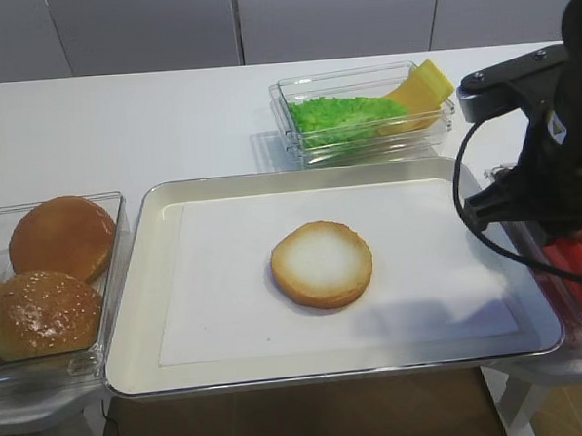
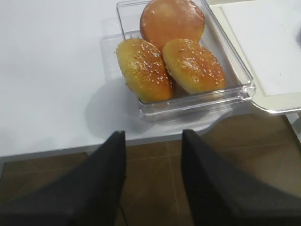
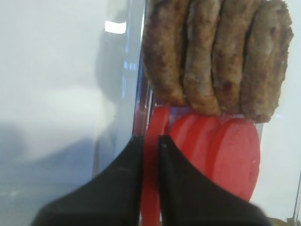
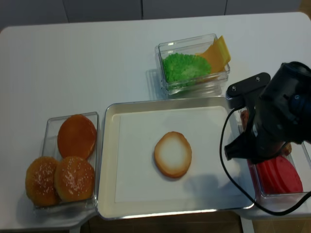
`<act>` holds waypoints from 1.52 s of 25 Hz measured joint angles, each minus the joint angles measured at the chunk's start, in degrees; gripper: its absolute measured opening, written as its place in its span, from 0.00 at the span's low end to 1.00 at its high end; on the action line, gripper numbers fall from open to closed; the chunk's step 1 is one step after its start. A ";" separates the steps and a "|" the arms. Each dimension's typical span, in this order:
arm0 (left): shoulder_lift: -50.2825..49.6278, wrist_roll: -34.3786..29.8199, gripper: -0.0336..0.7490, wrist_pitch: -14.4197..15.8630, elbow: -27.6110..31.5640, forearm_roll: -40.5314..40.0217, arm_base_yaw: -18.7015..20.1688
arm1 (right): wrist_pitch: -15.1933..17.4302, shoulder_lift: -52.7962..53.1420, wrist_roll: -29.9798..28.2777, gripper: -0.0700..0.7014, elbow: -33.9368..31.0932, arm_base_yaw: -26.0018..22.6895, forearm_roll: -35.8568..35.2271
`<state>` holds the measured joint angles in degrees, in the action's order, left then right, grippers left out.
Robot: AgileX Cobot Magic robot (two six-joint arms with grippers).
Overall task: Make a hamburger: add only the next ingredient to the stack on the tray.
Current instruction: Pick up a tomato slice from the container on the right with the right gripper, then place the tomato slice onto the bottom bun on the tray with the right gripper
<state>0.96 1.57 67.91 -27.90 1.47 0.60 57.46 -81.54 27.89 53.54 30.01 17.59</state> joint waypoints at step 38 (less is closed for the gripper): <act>0.00 0.00 0.42 0.00 0.00 0.00 0.00 | 0.54 8.49 -6.68 0.17 13.24 1.08 -9.08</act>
<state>0.96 1.57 67.91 -27.90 1.47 0.60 58.00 -73.05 21.21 66.78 31.09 8.51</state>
